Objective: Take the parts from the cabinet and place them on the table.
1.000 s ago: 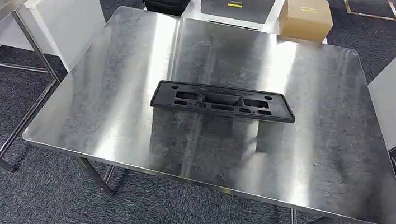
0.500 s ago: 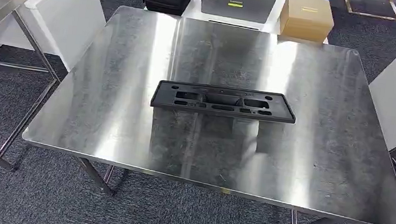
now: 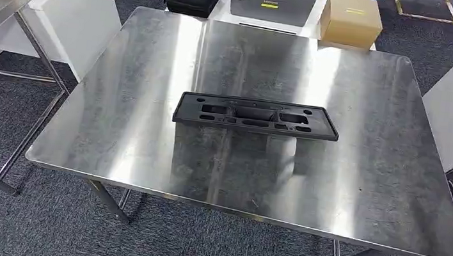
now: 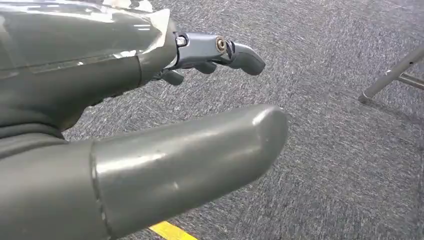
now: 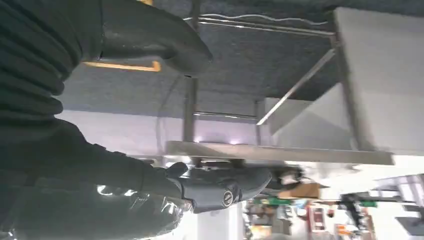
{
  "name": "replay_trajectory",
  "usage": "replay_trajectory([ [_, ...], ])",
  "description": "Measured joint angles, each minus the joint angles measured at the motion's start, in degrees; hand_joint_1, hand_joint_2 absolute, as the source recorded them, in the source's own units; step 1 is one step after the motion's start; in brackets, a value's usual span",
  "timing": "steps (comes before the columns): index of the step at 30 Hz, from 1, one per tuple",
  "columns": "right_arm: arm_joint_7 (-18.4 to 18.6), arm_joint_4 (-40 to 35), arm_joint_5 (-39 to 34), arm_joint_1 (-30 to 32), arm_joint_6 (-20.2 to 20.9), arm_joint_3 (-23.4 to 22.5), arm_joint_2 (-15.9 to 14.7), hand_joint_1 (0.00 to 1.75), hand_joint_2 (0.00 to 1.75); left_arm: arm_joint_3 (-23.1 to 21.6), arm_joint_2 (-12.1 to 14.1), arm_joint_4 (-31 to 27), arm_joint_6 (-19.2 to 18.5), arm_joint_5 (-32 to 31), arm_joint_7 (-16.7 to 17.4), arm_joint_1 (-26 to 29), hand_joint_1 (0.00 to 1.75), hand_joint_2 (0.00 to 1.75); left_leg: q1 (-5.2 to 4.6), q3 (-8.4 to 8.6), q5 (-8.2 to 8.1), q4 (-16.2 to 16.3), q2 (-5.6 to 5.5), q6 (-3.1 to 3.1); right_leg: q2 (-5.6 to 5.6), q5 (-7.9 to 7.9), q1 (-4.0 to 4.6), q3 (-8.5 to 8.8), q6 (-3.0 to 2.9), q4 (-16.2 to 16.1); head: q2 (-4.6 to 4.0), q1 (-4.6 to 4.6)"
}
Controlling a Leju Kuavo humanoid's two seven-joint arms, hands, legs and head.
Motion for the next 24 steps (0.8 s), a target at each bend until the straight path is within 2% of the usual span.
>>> replay_trajectory([
  [6,0.26,1.6,2.62,4.15,-2.27,-7.0,1.64,0.0,1.75,-0.04,0.0,0.0,-0.02,0.2,0.0,0.01,0.0,0.0,0.0,-0.02,-0.05,-0.01,-0.08,0.02,0.01,-0.02,0.0,0.01,0.0,0.0,0.0,0.02],
  [15,1.62,5.88,9.18,4.54,-2.67,-14.12,3.34,0.0,1.75,-0.07,-0.2,0.0,0.0,0.33,0.0,0.0,0.0,0.0,-0.01,0.06,-0.04,-0.01,-0.02,0.01,0.03,-0.01,0.0,0.03,-0.01,-0.01,0.0,0.0],
  [20,1.75,11.61,13.14,4.51,-5.36,-19.04,4.59,0.0,1.75,-0.09,-0.31,0.02,0.0,0.15,0.0,-0.03,0.0,0.0,0.0,0.06,-0.06,-0.01,-0.01,0.01,0.04,-0.02,0.02,0.03,0.0,0.0,0.0,0.02],
  [24,2.38,17.13,14.82,4.2,-9.42,-22.62,6.95,0.0,1.75,-0.09,-0.42,0.02,0.0,0.17,0.0,-0.05,0.0,0.0,0.01,0.06,-0.08,-0.01,0.0,0.0,0.05,-0.02,0.04,0.03,-0.01,0.0,0.0,0.02],
])
